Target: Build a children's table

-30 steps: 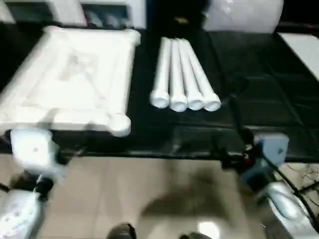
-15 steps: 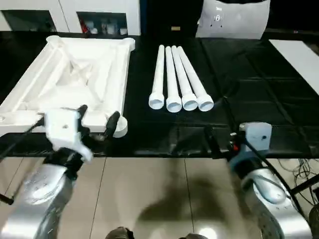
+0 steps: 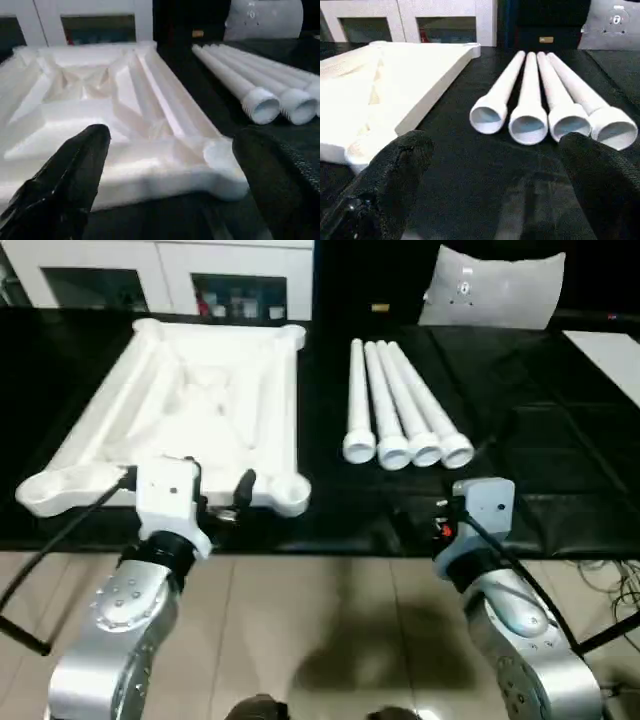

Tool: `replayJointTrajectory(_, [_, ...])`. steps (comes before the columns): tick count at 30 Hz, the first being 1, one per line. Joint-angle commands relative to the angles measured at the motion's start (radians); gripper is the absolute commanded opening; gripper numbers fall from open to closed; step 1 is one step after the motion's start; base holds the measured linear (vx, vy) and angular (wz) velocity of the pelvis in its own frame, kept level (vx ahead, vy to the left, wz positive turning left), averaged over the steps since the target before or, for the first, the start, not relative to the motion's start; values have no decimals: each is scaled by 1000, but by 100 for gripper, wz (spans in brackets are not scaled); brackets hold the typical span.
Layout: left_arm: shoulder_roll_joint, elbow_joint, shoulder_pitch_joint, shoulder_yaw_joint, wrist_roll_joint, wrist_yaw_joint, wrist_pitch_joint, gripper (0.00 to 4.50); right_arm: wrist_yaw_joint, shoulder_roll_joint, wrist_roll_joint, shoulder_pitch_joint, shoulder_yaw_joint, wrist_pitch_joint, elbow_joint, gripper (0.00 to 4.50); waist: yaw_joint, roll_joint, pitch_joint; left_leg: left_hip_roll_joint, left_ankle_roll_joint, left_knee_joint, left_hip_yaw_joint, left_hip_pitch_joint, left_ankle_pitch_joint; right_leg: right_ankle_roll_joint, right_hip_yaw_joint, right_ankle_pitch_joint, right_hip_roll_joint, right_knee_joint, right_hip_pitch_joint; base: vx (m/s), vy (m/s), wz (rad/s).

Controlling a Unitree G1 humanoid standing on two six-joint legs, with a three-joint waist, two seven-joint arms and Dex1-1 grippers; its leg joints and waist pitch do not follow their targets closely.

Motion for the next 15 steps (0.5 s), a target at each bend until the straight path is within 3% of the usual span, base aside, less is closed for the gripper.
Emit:
replayJointTrajectory(1, [-7,-21,6,0,-7,10,29,437,9,6,21,1,-18,23,9,450,6,14,-21,128,-174,147,-195,51,-128,-136,157,-407,-292,-234,10,-138,139,-21])
replayJointTrajectory(2, [-11,-22,6,1,-3,9,33,437,6,10,23,2,-20,29,10,450,-25,7,2,116,-215,143,-208,-14,-72,-133,50,-549,-215,-205,78,-138,139,-21])
replayJointTrajectory(3, [-20,-27,12,4,-6,11,32,437,-2,14,18,0,-26,29,12,450,-20,28,-3,139,-228,96,-213,26,-142,-118,16,-565,-177,-208,58,-54,172,-33])
replayJointTrajectory(4, [-28,-31,17,8,-10,11,28,437,-8,13,9,-4,-26,32,15,450,-73,59,24,221,-293,-98,-306,25,-651,-43,-7,-351,-70,-96,53,-97,206,-18])
replayJointTrajectory(5, [-30,-35,22,8,-12,11,24,437,-11,16,10,-6,-28,41,17,450,-70,79,-6,207,-311,-142,-327,36,-858,1,-1,-43,-31,-7,65,-97,206,-18])
replayJointTrajectory(6, [-32,-40,29,7,-15,9,10,437,-26,23,7,-9,-36,60,19,450,-64,80,-6,182,-333,-146,-290,55,-851,-8,-1,74,-33,-16,42,-129,150,1])
replayJointTrajectory(7, [-32,-41,30,7,-15,9,10,437,-26,24,9,-10,-36,61,19,450,-79,80,-7,167,-346,-146,-291,55,-806,-8,4,91,-41,-29,55,-80,90,0])
replayJointTrajectory(8, [-30,-46,35,6,-9,14,9,437,-12,32,39,-13,-39,75,13,450,-77,66,-3,138,-360,-141,-282,37,-693,-8,19,54,-72,-76,81,-80,90,0])
replayJointTrajectory(9, [-22,-45,39,-9,25,25,6,437,10,3,19,-14,-9,74,-1,450,-70,46,-6,132,-340,-127,-274,27,-626,7,36,8,-93,-102,92,-85,51,-24])
replayJointTrajectory(10, [-22,-45,39,-9,26,25,6,437,10,2,19,-14,-9,74,-1,450,-65,35,-17,132,-304,-103,-258,8,-467,-13,49,-73,-140,-147,116,-110,4,-20])
replayJointTrajectory(11, [-23,-44,41,-13,41,31,2,437,24,-5,16,-13,1,64,-7,450,-56,26,-8,140,-268,-93,-238,22,-486,-37,60,-284,-161,-189,88,-110,4,-20])
replayJointTrajectory(12, [-19,-41,43,-25,62,37,-4,437,16,8,26,-11,-7,64,-15,450,-55,19,-8,145,-236,-81,-229,30,-479,-56,70,-381,-175,-202,79,-101,-36,-3])
replayJointTrajectory(13, [-18,-39,44,-32,76,39,-7,437,10,22,35,-11,-18,67,-19,450,-50,9,-9,152,-159,-58,-213,40,-384,-91,85,-516,-201,-228,71,-92,-60,6])
replayJointTrajectory(14, [-18,-39,44,-32,76,39,-7,437,10,22,35,-11,-18,67,-19,450,-48,10,-3,162,-120,-42,-207,43,-321,-111,90,-587,-213,-246,61,-92,-60,6])
replayJointTrajectory(15, [-31,-38,40,-38,94,61,8,437,-9,17,8,-20,-15,85,-22,450,-49,13,3,167,-120,-45,-209,43,-336,-113,82,-615,-209,-248,58,-89,-49,-4])
